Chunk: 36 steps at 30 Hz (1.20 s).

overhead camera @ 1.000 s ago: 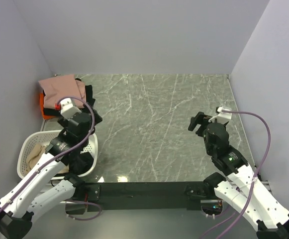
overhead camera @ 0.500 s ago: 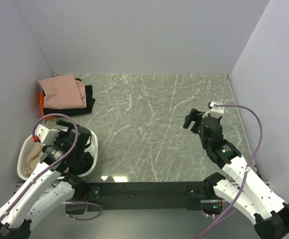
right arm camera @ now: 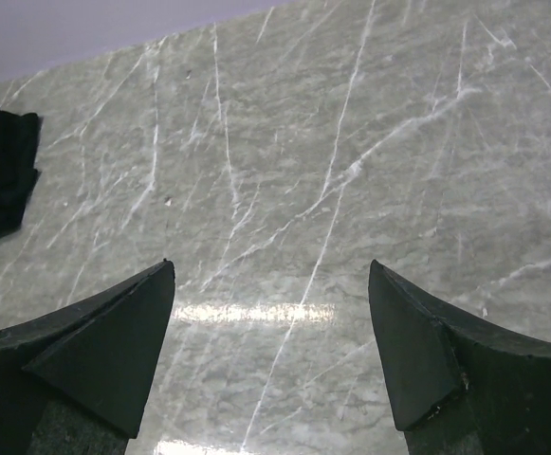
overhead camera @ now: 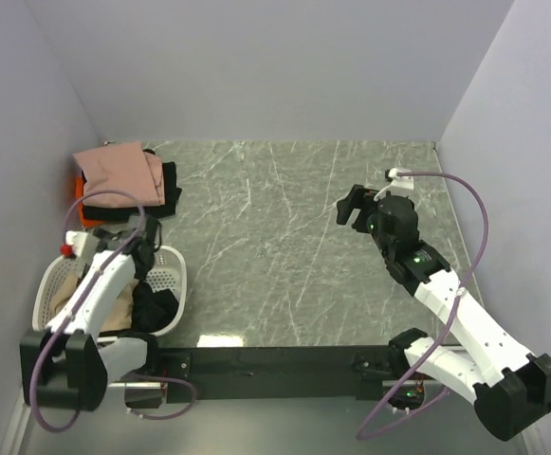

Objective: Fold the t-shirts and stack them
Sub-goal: Grab the tshirt from the pile

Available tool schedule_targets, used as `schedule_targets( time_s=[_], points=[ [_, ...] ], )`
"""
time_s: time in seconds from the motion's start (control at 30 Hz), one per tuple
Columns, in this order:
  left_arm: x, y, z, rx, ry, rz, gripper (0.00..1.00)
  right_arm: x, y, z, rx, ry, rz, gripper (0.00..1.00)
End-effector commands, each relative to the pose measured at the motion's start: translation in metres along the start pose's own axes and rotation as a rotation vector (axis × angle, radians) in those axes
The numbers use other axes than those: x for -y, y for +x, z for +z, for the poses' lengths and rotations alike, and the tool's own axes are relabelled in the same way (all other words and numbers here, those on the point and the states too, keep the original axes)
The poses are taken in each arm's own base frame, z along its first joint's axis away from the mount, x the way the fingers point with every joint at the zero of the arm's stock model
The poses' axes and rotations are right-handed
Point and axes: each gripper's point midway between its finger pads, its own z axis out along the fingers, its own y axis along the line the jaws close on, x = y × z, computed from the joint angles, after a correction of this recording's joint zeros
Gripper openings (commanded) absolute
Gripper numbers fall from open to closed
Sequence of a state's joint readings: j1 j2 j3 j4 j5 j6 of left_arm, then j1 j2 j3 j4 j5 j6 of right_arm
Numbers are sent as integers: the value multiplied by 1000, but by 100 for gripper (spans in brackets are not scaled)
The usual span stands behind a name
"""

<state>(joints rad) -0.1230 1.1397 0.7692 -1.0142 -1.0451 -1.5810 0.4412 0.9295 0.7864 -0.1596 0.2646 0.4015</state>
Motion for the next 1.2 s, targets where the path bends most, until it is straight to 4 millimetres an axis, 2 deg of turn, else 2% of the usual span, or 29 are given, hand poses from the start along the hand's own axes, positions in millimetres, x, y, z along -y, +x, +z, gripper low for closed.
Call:
schedule_targets(
  time_s=[0.0, 0.03, 0.1, 0.17, 0.2, 0.53, 0.57, 0.6, 0.67, 0.7, 0.73, 0.77, 0.87, 0.97, 1.0, 1.07, 1.1, 1.17],
  points=[
    [5, -13, 14, -58, 38, -112, 99, -12, -26, 1, 57, -57, 11, 89],
    [-3, -6, 20, -77, 33, -71, 99, -13, -26, 2, 59, -63, 13, 89],
    [-6, -7, 26, -93, 38, -119, 99, -10, -22, 5, 45, -66, 17, 89],
    [-22, -4, 37, -111, -27, -149, 99, -8, -20, 6, 35, -64, 20, 89],
    [-21, -6, 42, -112, -33, -170, 99, -8, -20, 5, 32, -68, 22, 89],
    [-16, 26, 67, -224, -84, -56, 98, -6, -27, -9, 64, -84, 33, 89],
    [-14, 26, 68, -221, -77, -61, 95, -5, -27, -10, 64, -84, 30, 89],
    [-13, 26, 68, -224, -68, -65, 75, -4, -28, -10, 68, -81, 33, 89],
    [-13, 24, 66, -220, -52, -68, 58, -3, -27, -11, 68, -77, 33, 89],
    [-12, 19, 64, -211, -50, -73, 40, -3, -26, -10, 66, -77, 34, 89],
    [-13, 14, 63, -201, -53, -85, 27, -2, -27, -11, 70, -74, 35, 89],
    [-16, 8, 57, -194, -54, -93, 4, -2, -26, -10, 65, -73, 34, 89],
    [-5, -29, 40, -142, 1, -165, 1, -3, -26, -9, 62, -76, 37, 88],
    [6, -77, 10, -62, 84, -226, 1, -5, -25, -8, 57, -87, 37, 88],
    [19, -97, -7, -38, 149, -249, 1, -5, -24, -7, 53, -85, 37, 88],
    [22, -120, -28, 1, 204, -260, 1, -5, -23, -6, 52, -83, 38, 88],
    [33, -133, -46, 7, 271, -274, 1, -4, -22, -6, 48, -81, 36, 88],
    [41, -143, -64, 1, 339, -261, 1, -3, -23, -6, 51, -76, 36, 88]
  ],
)
